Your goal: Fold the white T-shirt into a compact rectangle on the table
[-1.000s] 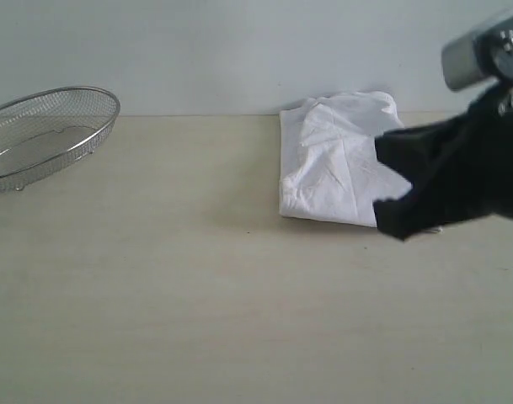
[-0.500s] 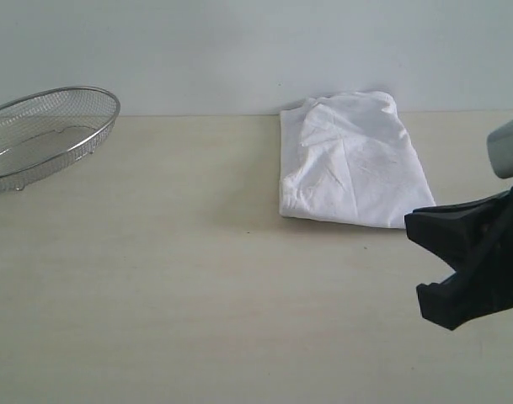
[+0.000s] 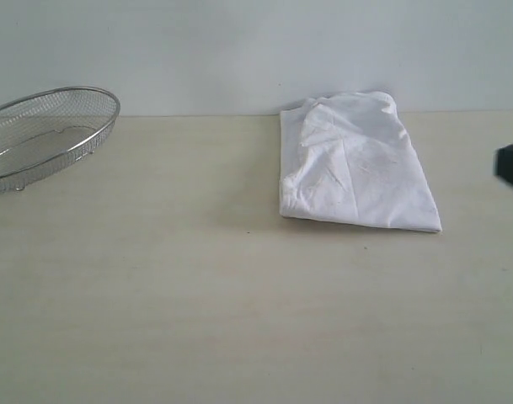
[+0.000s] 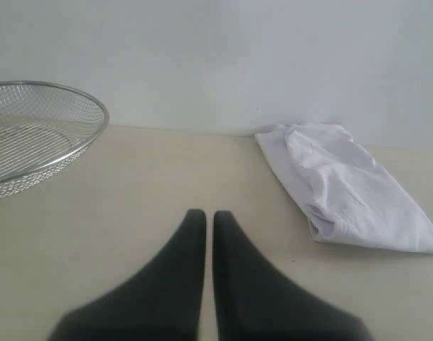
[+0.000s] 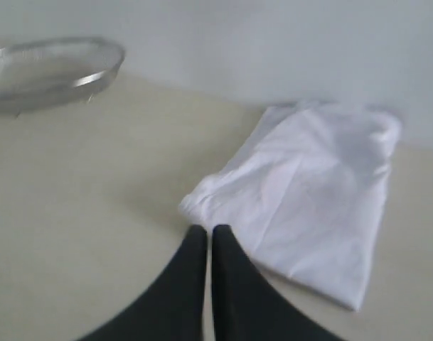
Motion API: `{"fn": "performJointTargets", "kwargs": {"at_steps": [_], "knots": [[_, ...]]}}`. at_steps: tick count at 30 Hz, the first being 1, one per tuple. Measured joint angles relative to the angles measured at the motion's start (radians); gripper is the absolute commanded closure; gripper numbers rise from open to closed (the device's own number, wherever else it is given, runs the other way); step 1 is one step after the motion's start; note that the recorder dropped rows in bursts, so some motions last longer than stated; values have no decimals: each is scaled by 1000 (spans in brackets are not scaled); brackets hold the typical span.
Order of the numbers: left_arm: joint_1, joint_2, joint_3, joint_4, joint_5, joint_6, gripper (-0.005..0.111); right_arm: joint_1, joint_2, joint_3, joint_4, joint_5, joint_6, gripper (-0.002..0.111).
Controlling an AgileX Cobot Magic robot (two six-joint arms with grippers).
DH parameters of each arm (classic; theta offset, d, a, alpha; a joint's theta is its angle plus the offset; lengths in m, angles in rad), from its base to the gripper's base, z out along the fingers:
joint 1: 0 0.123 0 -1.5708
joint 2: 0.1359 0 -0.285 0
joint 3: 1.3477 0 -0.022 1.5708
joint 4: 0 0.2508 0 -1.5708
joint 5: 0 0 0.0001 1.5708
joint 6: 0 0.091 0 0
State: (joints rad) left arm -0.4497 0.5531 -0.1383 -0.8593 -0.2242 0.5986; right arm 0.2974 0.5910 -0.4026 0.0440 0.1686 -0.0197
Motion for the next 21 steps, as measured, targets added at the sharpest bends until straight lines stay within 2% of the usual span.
{"fn": "performJointTargets", "kwargs": {"at_steps": [5, 9, 12, 21], "knots": [[0, 0, 0, 0, 0, 0, 102, -194, -230, 66, 0, -9, 11, 109], [0, 0, 0, 0, 0, 0, 102, -303, -357, 162, 0, -9, 25, 109], [0, 0, 0, 0, 0, 0, 102, -336, -423, 239, 0, -9, 30, 109], [0, 0, 0, 0, -2, 0, 102, -338, -481, 398, 0, 5, 30, 109]]}}
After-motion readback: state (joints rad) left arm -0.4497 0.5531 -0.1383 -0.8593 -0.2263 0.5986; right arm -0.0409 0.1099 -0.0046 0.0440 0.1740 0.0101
